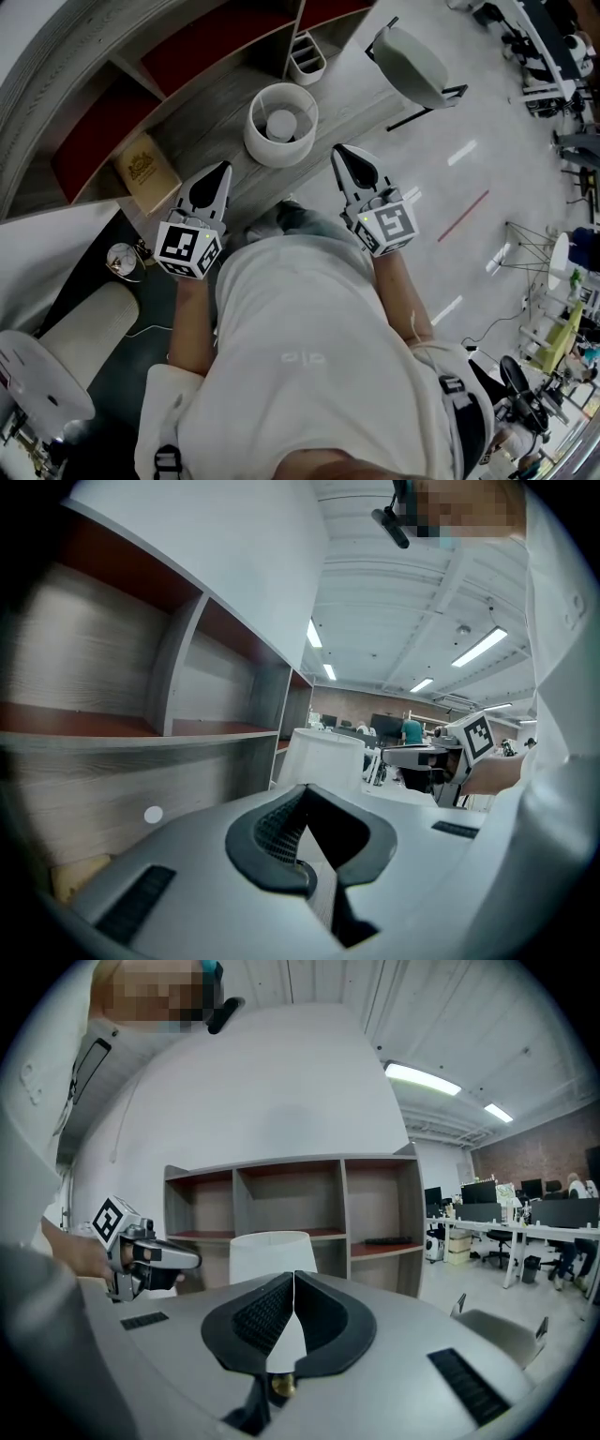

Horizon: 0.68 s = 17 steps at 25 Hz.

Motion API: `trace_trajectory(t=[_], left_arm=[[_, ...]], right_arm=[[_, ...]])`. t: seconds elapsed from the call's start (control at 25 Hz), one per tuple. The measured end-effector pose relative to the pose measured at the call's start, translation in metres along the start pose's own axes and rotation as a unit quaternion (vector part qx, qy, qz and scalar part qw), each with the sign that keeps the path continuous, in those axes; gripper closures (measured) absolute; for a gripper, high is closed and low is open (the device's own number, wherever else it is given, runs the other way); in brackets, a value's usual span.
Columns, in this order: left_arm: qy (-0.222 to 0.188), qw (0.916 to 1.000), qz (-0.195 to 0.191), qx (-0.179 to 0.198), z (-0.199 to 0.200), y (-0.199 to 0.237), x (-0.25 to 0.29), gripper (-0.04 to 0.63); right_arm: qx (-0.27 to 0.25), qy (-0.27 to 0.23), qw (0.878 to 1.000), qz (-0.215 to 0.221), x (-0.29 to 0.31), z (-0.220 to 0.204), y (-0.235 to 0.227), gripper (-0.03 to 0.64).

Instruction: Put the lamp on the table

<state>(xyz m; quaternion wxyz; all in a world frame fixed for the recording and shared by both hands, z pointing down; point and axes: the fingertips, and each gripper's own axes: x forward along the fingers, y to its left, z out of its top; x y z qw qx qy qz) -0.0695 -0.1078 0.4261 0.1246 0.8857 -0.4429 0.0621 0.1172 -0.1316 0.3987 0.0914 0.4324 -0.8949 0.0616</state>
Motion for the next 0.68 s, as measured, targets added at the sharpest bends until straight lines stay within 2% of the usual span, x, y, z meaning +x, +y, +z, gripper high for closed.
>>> trace_trajectory(t=[0.68], left_arm=[[0.006,1.0000,0.007,-0.003,-0.0033,0.0040,0.0018,0.581]], right_arm=[[0.001,0.014,1.000,0.003,0.0074,-0.0103,-0.0027,0.584]])
